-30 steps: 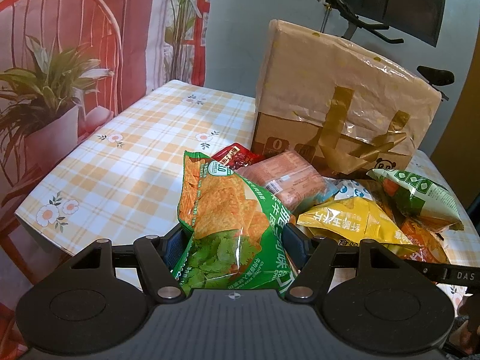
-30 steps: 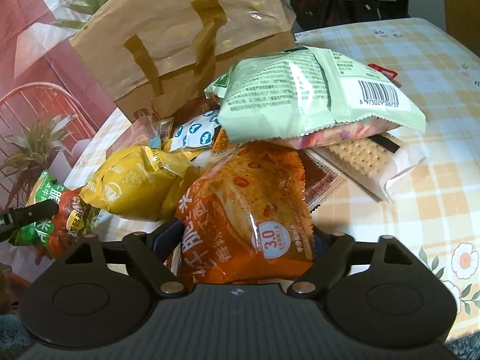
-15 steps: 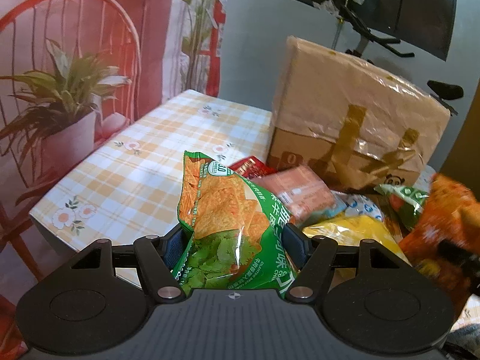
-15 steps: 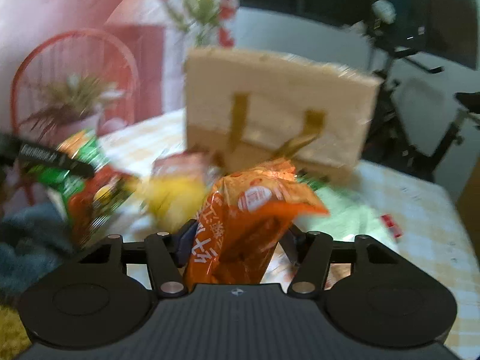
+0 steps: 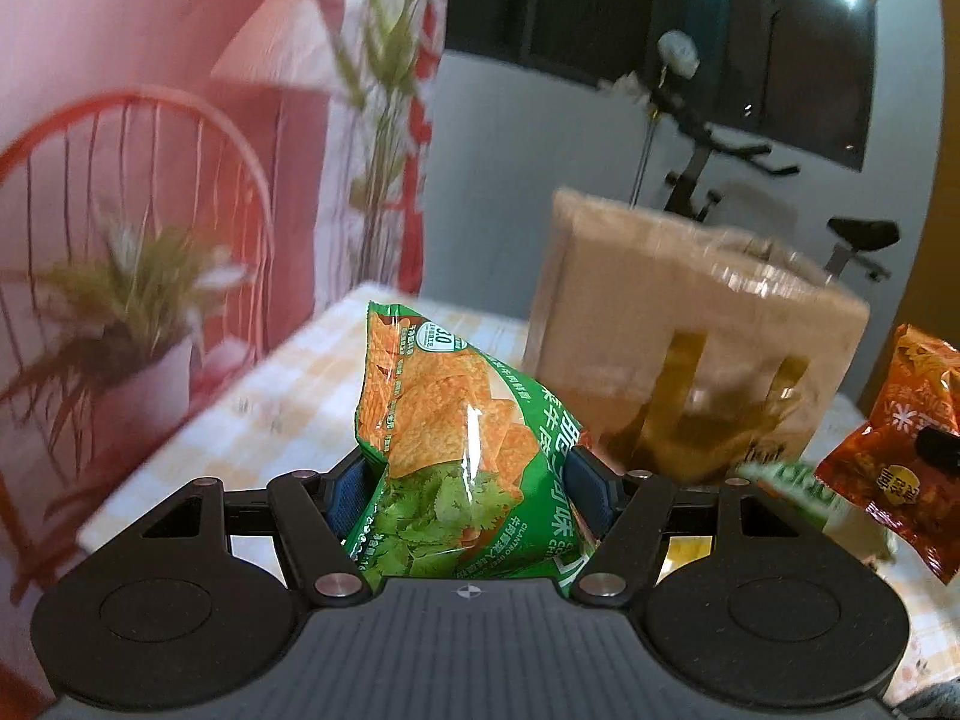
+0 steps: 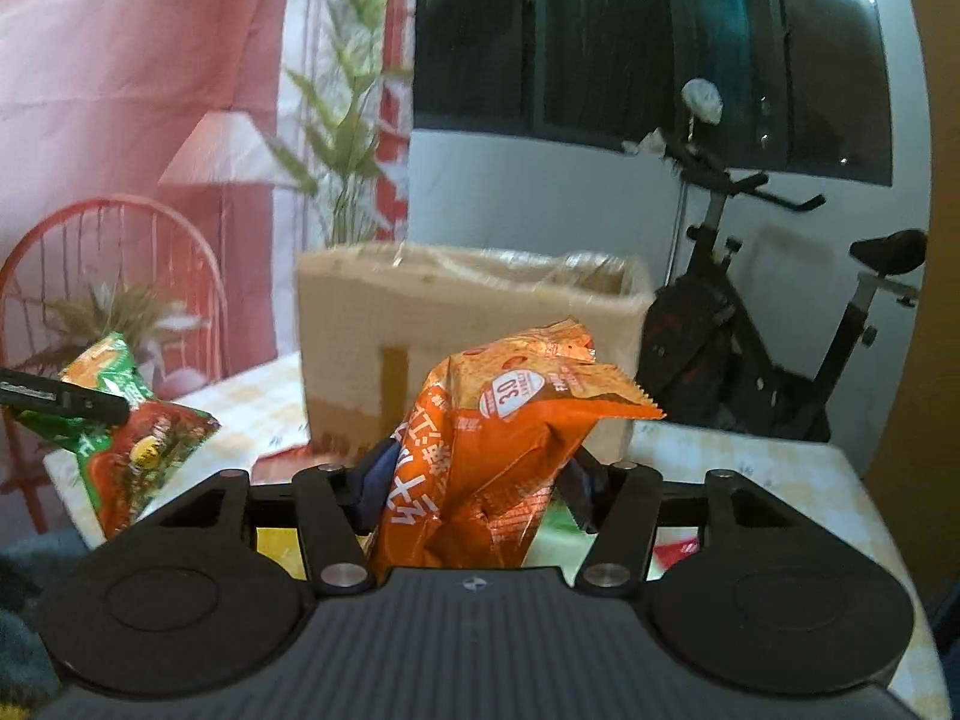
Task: Organize snacks
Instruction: 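Lift both bags and carry them toward the cardboard box, then open both tools to drop the bags into the box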
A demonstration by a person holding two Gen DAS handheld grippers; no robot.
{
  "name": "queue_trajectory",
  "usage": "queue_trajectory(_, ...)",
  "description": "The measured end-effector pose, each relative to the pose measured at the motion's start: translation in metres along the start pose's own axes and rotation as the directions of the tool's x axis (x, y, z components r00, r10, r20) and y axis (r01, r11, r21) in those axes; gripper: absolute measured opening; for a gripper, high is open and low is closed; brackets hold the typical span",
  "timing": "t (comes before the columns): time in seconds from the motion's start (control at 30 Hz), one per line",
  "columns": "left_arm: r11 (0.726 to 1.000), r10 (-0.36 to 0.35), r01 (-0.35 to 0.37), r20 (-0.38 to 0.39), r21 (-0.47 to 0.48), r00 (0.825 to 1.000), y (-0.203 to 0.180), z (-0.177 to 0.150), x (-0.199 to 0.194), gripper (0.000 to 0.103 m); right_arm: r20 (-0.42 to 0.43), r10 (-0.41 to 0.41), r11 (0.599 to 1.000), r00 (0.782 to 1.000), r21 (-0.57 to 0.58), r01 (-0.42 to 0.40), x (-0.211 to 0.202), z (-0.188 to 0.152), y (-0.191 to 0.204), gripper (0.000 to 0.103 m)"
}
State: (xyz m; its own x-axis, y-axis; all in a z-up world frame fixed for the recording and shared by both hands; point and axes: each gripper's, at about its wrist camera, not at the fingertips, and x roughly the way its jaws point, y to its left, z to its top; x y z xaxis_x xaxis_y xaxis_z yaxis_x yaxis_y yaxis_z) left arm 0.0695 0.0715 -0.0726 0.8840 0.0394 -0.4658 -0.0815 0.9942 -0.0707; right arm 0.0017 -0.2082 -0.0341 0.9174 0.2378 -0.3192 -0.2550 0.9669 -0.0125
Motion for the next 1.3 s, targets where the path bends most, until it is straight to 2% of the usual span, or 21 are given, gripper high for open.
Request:
queue_trajectory(0.23,0.999,-0.031,0.026,0.109,0.047,0.994,-0.012,0.041,-0.008,0.071,0.064,-0.035,0.999,0.997,0.041,0.033,0.005,0.027,-0.024,0.059)
queue_trajectory(0.47,0.995,-0.065,0.052,0.171,0.081,0.983,-0.033,0.069,-0.001,0.071,0.103,-0.052,0.998,0.993,0.048,0.048,0.012,0.049,-0.041,0.059)
queue_trajectory(0.63,0.988,-0.118,0.087,0.249,0.13,0.961,-0.055,0.092,0.0,0.071,0.153,-0.046,0.999,0.987,0.033,0.042,0.02,0.07,-0.048,0.059)
queue_trajectory(0.8,0.982,-0.158,0.12,0.29,0.145,0.944,-0.074,0.116,0.012,0.071,0.222,-0.043,0.999,0.974,-0.003,0.045,0.029,0.094,-0.05,0.059)
queue_trajectory(0.93,0.984,-0.146,0.107,0.301,0.142,0.942,-0.088,0.135,0.037,0.071,0.25,-0.035,0.998,0.968,-0.048,0.049,0.05,0.112,-0.05,0.059)
queue_trajectory(1.1,0.983,-0.16,0.122,0.308,0.14,0.938,-0.107,0.157,0.075,0.071,0.268,-0.018,0.999,0.963,-0.034,0.028,0.093,0.128,-0.058,0.059)
queue_trajectory(1.3,0.984,-0.137,0.1,0.259,0.15,0.956,-0.128,0.161,0.121,0.071,0.217,-0.05,0.998,0.975,-0.019,0.056,0.147,0.128,-0.061,0.059)
